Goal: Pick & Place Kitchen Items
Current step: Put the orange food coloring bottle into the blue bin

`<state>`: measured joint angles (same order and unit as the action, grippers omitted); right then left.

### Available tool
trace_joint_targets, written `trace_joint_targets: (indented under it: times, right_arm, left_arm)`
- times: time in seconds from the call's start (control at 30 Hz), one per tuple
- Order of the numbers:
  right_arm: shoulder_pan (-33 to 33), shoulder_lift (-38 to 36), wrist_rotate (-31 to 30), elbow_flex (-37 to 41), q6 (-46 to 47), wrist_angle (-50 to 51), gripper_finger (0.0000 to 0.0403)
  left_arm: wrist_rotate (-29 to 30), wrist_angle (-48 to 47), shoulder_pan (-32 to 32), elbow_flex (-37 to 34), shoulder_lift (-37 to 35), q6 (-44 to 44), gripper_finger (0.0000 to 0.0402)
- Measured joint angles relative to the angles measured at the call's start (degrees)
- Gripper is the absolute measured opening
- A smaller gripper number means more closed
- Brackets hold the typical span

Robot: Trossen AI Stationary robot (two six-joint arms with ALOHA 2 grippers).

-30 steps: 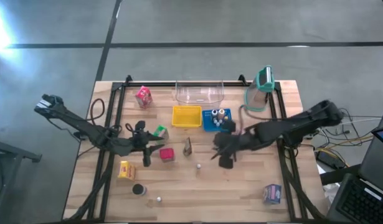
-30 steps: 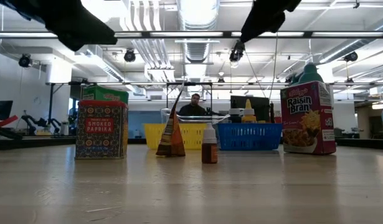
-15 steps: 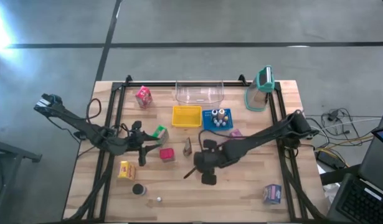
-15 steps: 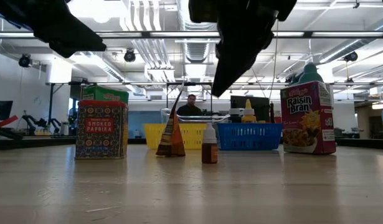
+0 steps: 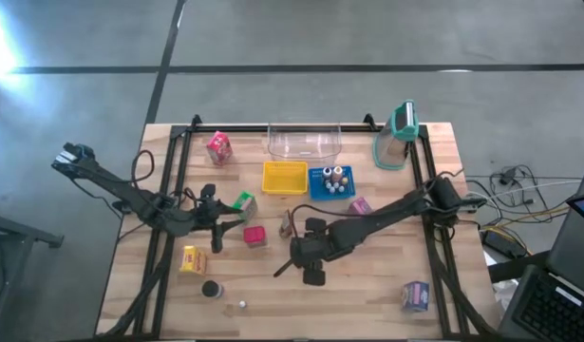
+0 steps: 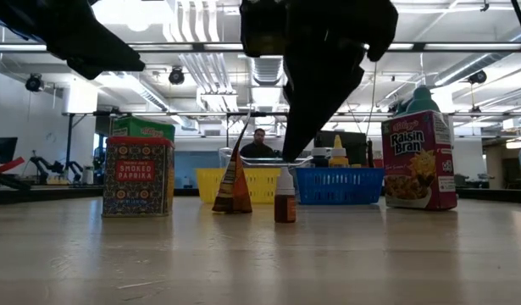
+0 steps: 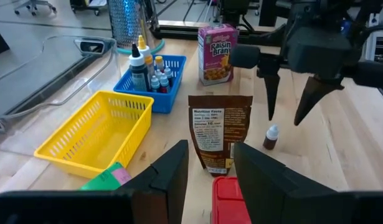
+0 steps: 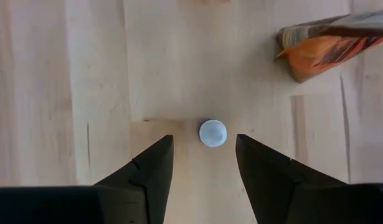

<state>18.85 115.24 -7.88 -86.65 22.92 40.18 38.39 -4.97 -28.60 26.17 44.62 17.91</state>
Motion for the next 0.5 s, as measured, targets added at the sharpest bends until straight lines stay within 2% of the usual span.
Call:
trace_joint_targets:
  times: [0.27,0.5]
  right_arm:
    - [-1.21,0.00,-0.68,0.55,-0.33,-0.09,0.0149]
    - [-1.40,0.13,-0.66,1.01,-0.35,-0.82,0.0152]
  left_arm:
    - [0.04,0.02,0.00,-0.02,0.00,-0.04,0.0136]
    - [0.09,0.02,0.00,-0.09,0.02,-0.07,0.0136]
